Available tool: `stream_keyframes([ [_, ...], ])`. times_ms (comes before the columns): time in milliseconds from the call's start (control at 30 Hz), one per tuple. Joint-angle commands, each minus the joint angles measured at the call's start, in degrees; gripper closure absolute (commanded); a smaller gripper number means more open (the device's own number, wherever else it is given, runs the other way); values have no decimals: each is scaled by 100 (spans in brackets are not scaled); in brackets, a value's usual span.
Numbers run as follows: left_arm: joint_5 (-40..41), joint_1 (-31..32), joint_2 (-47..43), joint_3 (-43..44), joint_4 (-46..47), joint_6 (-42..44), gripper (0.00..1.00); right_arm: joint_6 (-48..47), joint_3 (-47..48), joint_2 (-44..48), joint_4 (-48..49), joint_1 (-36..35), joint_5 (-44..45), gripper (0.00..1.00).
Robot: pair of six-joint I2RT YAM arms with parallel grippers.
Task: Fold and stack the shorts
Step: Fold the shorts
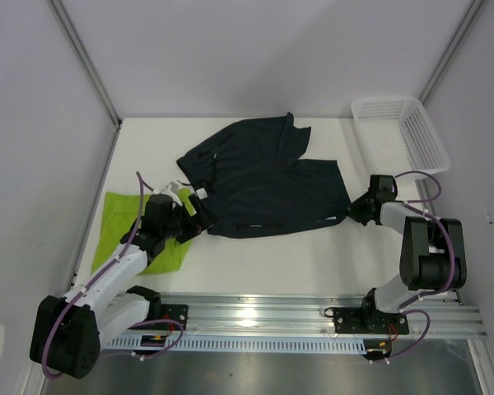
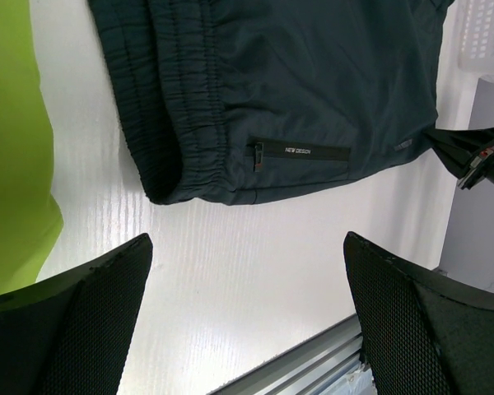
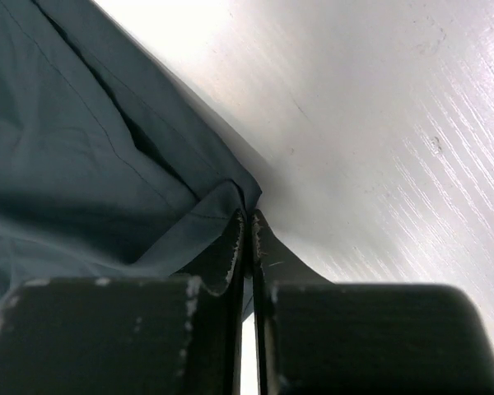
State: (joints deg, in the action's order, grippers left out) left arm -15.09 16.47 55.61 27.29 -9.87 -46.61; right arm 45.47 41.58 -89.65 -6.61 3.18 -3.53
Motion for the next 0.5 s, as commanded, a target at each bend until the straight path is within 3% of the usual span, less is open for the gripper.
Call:
stream_keyframes([
  [0, -143, -30, -42, -241, 275, -181, 1, -3, -89, 43, -446, -19, 221, 100],
  [367, 418, 734, 239, -540, 652, -1078, 2, 67, -159, 439, -666, 77, 353, 100],
  [467, 751, 779, 476, -680, 959, -1463, 8, 155, -212, 570, -640, 77, 353, 100],
])
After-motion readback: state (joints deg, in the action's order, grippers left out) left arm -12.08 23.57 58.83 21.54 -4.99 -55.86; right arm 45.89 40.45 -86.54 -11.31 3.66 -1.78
